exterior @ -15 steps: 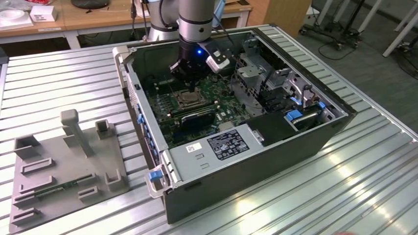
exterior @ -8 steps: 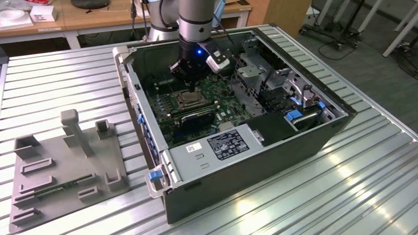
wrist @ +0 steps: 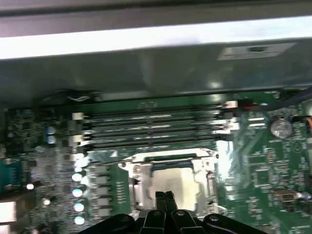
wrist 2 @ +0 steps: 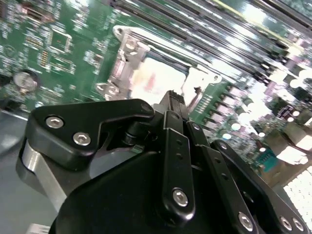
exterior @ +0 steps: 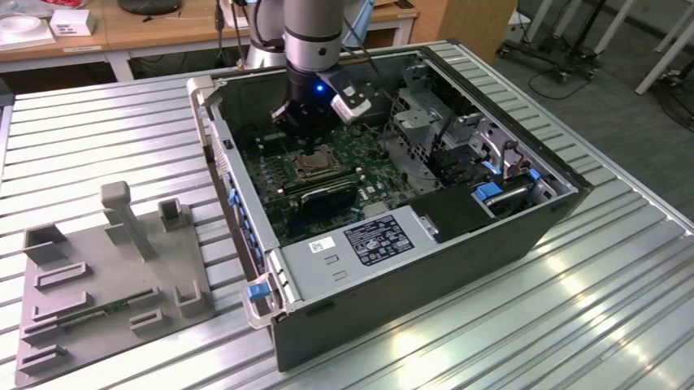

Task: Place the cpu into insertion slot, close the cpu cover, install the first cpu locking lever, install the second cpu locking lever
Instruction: 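Install the first cpu locking lever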

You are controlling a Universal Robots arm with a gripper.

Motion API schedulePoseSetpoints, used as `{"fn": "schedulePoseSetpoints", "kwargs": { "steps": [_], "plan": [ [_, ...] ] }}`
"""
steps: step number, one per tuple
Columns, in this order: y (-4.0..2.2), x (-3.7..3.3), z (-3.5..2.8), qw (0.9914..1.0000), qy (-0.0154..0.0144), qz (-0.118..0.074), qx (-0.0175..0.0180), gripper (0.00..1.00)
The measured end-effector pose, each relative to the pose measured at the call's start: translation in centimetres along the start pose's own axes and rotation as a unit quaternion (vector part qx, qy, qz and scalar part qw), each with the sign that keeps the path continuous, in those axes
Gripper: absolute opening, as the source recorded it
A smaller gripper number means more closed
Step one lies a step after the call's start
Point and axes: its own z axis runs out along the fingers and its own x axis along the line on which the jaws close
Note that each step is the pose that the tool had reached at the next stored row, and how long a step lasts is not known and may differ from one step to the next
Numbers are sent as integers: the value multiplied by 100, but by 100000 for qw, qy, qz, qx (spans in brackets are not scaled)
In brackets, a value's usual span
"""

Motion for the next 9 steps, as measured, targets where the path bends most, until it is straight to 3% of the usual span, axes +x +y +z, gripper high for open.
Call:
{"fn": "schedulePoseSetpoints", "kwargs": {
  "steps": [9],
  "plan": [
    [-25, 281, -6, 100000, -292, -16, -25, 11]
  ]
}}
